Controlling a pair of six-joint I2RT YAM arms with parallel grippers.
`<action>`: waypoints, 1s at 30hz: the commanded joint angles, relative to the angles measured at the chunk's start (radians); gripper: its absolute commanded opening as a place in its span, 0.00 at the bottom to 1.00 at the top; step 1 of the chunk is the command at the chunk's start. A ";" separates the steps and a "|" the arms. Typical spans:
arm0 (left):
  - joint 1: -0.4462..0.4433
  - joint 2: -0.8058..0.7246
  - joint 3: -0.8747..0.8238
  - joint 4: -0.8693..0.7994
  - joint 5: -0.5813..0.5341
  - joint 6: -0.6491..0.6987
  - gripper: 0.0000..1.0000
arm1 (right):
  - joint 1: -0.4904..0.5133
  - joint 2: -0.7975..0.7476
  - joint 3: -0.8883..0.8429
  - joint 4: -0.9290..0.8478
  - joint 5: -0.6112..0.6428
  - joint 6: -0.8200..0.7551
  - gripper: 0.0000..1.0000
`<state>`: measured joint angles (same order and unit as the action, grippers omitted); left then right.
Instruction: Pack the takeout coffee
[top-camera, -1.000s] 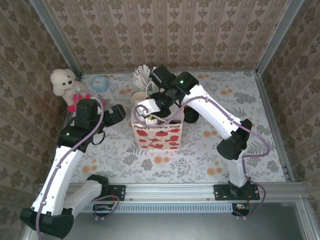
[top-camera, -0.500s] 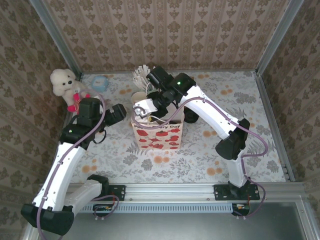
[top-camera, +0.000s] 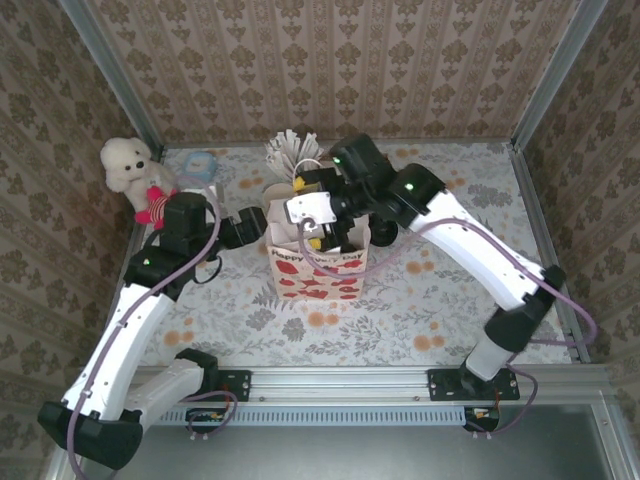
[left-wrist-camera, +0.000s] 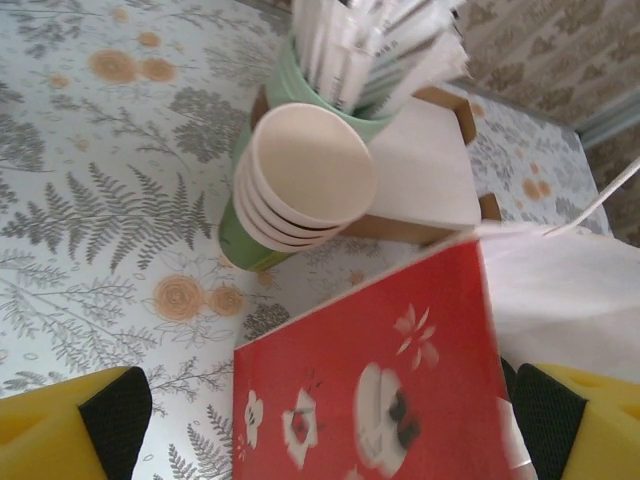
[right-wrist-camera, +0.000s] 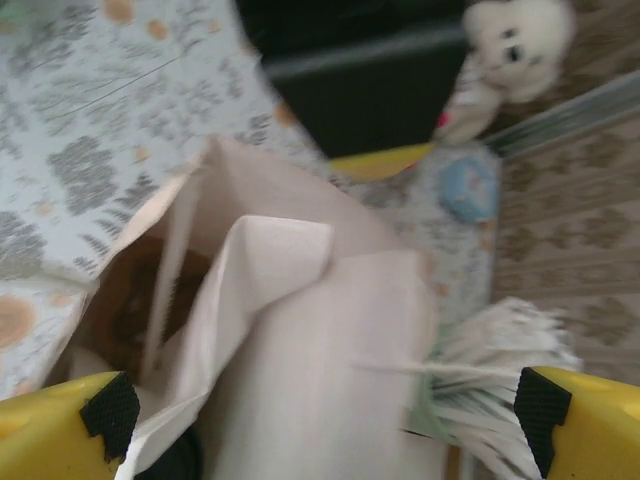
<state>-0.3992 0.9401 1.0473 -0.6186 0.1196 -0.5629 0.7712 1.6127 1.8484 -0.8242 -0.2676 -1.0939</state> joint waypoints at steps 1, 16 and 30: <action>-0.047 0.043 0.072 0.006 -0.030 0.084 0.96 | -0.012 -0.104 -0.109 0.328 0.136 0.168 1.00; -0.134 0.251 0.262 -0.210 -0.011 0.134 0.55 | -0.183 -0.330 -0.207 0.002 0.423 1.599 0.84; -0.156 0.289 0.263 -0.214 0.011 0.122 0.31 | -0.067 -0.078 -0.163 -0.278 0.377 1.735 0.40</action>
<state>-0.5491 1.2194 1.2839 -0.8181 0.1139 -0.4442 0.6914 1.5196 1.6588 -1.0401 0.1184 0.6083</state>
